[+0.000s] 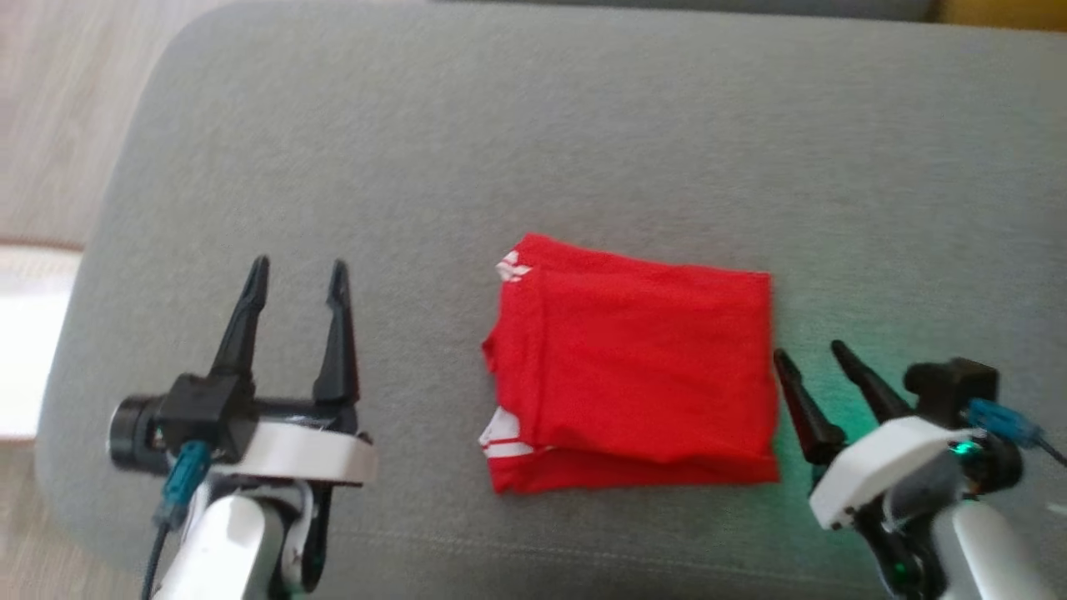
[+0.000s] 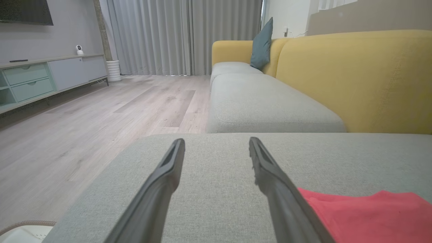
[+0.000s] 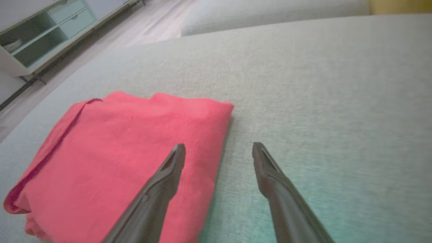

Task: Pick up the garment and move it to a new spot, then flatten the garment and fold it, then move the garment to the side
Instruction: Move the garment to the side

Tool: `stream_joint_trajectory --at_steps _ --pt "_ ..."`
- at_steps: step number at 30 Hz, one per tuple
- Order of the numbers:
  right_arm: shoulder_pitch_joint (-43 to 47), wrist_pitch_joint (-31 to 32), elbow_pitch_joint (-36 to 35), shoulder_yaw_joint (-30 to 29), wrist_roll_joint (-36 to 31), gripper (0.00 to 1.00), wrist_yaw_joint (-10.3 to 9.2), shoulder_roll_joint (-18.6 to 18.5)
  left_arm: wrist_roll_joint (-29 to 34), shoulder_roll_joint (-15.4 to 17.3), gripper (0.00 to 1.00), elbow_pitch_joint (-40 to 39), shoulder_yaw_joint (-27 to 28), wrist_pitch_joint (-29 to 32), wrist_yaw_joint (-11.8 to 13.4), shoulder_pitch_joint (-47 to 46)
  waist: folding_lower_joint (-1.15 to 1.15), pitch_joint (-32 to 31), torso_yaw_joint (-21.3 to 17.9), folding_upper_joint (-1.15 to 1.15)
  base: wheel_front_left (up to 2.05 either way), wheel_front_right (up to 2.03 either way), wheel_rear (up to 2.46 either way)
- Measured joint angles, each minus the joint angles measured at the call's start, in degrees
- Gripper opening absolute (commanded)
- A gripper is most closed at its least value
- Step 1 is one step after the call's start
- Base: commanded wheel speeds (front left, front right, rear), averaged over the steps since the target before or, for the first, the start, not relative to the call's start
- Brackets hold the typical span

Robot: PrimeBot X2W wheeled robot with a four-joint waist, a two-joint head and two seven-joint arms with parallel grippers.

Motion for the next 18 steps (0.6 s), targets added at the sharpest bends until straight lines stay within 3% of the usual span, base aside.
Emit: stream_joint_trajectory --at_steps 9,10,11,12,18 --pt "-5.1 -0.5 10.9 3.2 3.2 1.0 0.0 0.0 2.9 -3.4 1.0 -0.5 1.5 0.0 -2.6 -1.4 0.0 3.1 4.7 0.0 0.0 0.0 0.0" --pt "-5.8 -0.4 11.5 3.4 3.6 0.65 0.0 0.0 3.0 -3.7 1.0 -0.6 2.0 0.0 -2.9 -1.4 0.0 3.2 4.9 0.0 0.0 0.0 0.0" --pt "-6.3 -0.4 11.8 3.5 3.9 0.13 0.0 0.0 3.1 -3.9 1.0 -0.7 2.3 0.0 -3.1 -1.4 0.01 3.3 5.0 0.0 0.0 0.0 0.0" --pt "-6.8 -0.4 12.1 3.7 4.4 0.0 0.0 0.0 3.6 -4.1 1.0 -0.7 2.4 -0.2 -3.3 -1.4 0.01 3.4 5.1 0.0 0.0 0.0 0.0" --pt "-6.9 -1.4 12.0 5.3 4.9 0.0 0.0 -0.7 4.5 -5.1 1.0 -0.8 4.3 -0.4 -4.7 -1.3 0.0 3.1 4.8 0.0 0.0 0.0 0.0"
